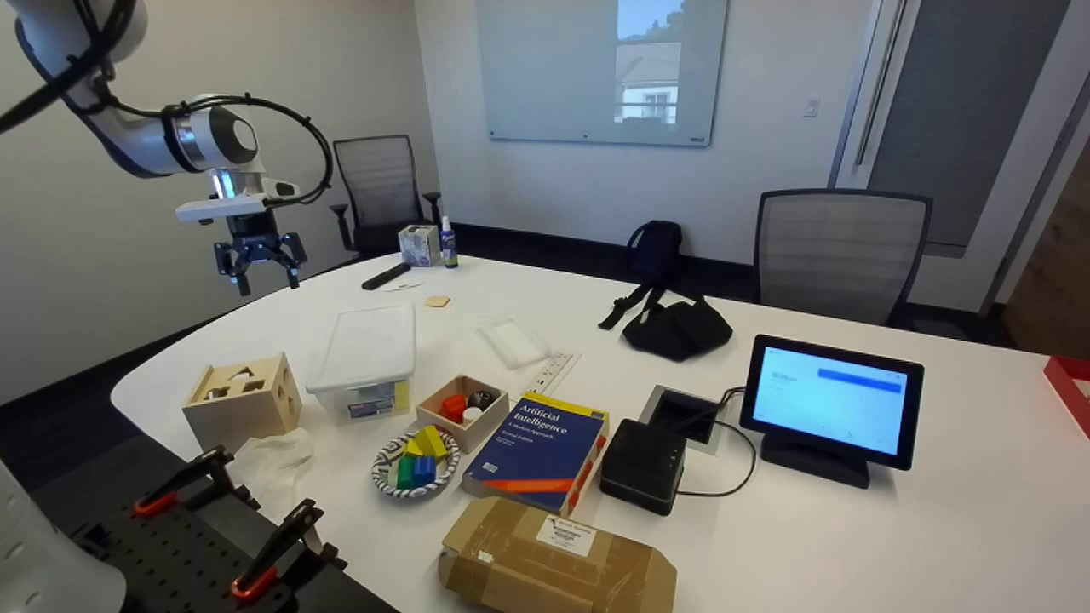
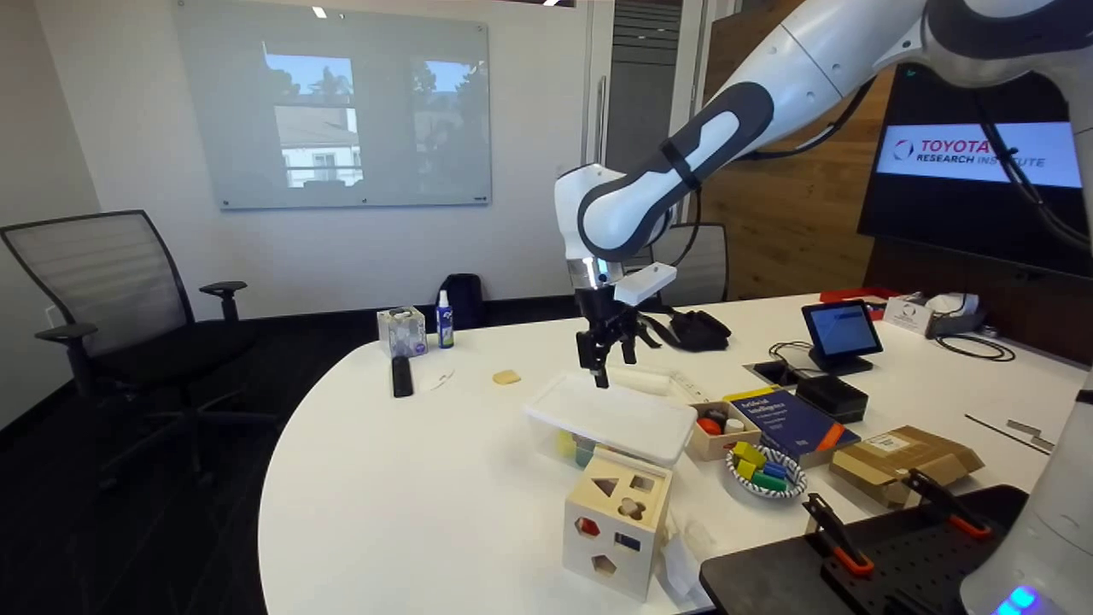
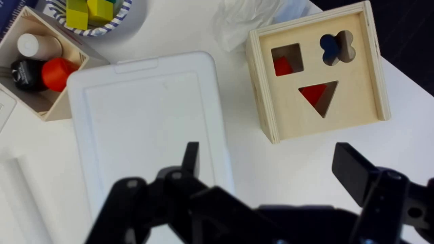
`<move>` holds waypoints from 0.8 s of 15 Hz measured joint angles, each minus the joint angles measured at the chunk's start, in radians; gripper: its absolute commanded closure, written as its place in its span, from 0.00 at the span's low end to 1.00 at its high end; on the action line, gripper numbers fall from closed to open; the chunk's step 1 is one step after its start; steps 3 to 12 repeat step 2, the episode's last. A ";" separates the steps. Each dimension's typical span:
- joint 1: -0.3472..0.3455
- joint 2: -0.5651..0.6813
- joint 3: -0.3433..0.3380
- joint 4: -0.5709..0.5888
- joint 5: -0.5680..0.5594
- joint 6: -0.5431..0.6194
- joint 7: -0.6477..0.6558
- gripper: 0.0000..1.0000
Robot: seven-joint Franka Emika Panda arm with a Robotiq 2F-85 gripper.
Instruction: Remove the orange block from the white plate and put it in the shape sorter through the square opening
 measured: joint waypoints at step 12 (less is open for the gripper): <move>0.000 0.006 0.000 0.004 0.000 0.000 0.000 0.00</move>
